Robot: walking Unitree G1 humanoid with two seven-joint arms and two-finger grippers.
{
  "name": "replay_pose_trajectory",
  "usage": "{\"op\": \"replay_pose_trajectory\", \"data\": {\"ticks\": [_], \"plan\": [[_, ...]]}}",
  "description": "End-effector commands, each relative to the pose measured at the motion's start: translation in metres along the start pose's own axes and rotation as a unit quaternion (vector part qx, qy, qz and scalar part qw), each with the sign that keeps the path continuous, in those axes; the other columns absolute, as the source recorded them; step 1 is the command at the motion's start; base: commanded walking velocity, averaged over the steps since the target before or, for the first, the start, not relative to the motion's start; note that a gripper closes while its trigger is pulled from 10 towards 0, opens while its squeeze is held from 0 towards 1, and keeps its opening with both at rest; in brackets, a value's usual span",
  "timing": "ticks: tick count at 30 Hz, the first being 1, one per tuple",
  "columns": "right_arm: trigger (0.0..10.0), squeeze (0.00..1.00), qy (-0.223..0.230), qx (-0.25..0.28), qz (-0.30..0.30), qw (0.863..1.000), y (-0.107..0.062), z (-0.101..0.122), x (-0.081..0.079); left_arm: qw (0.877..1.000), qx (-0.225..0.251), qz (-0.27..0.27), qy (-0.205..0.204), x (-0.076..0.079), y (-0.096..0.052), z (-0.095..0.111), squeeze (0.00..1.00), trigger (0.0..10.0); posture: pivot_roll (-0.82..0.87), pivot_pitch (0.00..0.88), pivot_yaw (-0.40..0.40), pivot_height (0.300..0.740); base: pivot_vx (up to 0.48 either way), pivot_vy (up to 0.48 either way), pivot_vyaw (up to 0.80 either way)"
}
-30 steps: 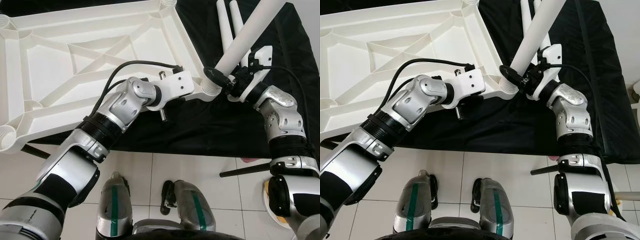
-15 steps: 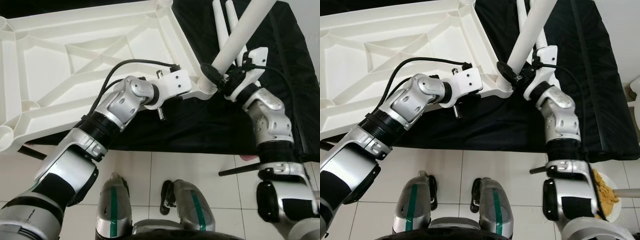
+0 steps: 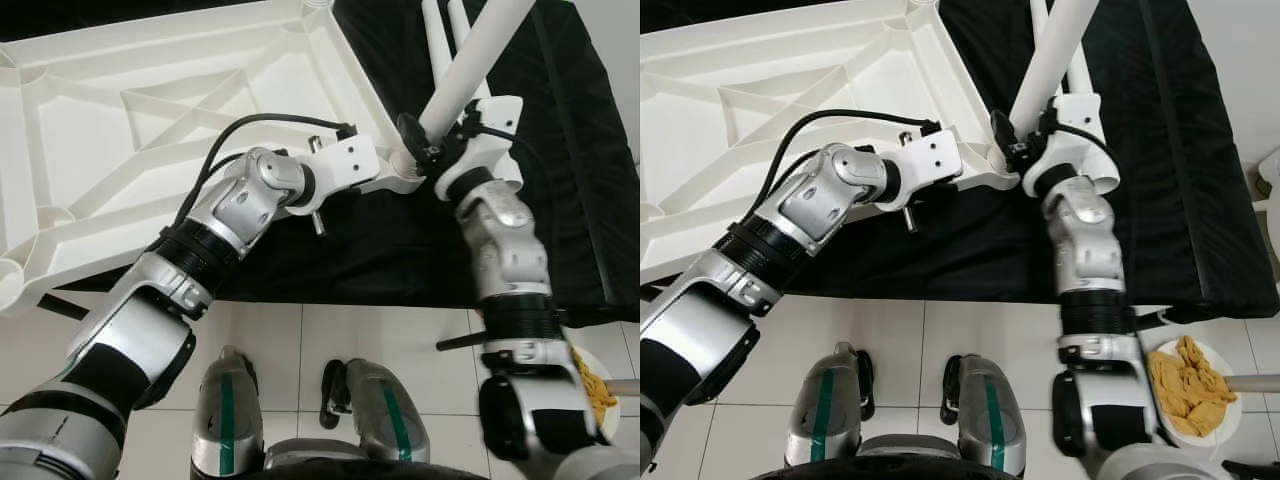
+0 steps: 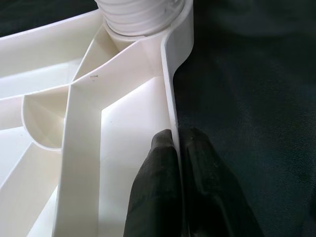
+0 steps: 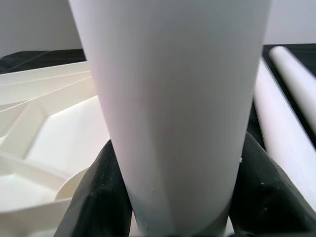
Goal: Building children table
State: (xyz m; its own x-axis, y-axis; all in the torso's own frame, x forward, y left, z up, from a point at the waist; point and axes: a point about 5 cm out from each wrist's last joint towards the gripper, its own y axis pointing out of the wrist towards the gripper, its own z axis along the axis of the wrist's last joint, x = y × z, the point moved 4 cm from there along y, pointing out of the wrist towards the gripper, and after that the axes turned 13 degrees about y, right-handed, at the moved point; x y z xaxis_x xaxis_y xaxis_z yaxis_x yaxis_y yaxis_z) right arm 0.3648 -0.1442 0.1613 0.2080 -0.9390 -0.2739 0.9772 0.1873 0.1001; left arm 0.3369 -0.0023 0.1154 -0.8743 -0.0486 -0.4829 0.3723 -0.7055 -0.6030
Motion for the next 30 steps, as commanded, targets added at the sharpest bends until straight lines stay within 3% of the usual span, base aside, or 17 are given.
{"op": "replay_pose_trajectory", "data": {"ticks": [1,4,9,27,28,30], "plan": [[10.0,0.00,-0.003,0.017,-0.107,0.994,-0.005,0.007,0.028,0.994,-0.027,-0.108,-0.015,0.043,0.011,-0.019,0.00,10.0,0.05,0.031,-0.058,0.740,0.000,0.000,0.00],[10.0,0.00,0.001,0.030,-0.182,0.983,-0.013,0.004,0.029,0.994,-0.027,-0.109,-0.015,0.045,0.011,-0.019,0.00,10.0,0.05,0.026,-0.063,0.740,0.000,0.000,0.00],[10.0,0.00,0.004,0.040,-0.244,0.969,-0.020,0.003,0.034,0.994,-0.027,-0.108,-0.015,0.045,0.012,-0.018,0.00,10.0,0.05,0.022,-0.066,0.740,0.000,0.000,0.00],[10.0,0.00,-0.007,0.045,-0.252,0.967,-0.022,0.005,0.028,0.994,-0.027,-0.109,-0.013,0.046,0.012,-0.019,0.00,10.0,0.05,0.020,-0.065,0.740,0.000,0.000,0.00],[10.0,1.00,-0.004,0.049,-0.249,0.967,-0.023,0.006,0.028,0.994,-0.027,-0.109,-0.013,0.046,0.012,-0.019,0.00,10.0,0.05,0.020,-0.065,0.740,0.000,0.000,0.00],[10.0,1.00,-0.003,0.054,-0.250,0.967,-0.023,0.008,0.029,0.994,-0.027,-0.108,-0.014,0.046,0.012,-0.019,0.00,10.0,0.05,0.021,-0.066,0.740,0.000,0.000,0.00]]}}
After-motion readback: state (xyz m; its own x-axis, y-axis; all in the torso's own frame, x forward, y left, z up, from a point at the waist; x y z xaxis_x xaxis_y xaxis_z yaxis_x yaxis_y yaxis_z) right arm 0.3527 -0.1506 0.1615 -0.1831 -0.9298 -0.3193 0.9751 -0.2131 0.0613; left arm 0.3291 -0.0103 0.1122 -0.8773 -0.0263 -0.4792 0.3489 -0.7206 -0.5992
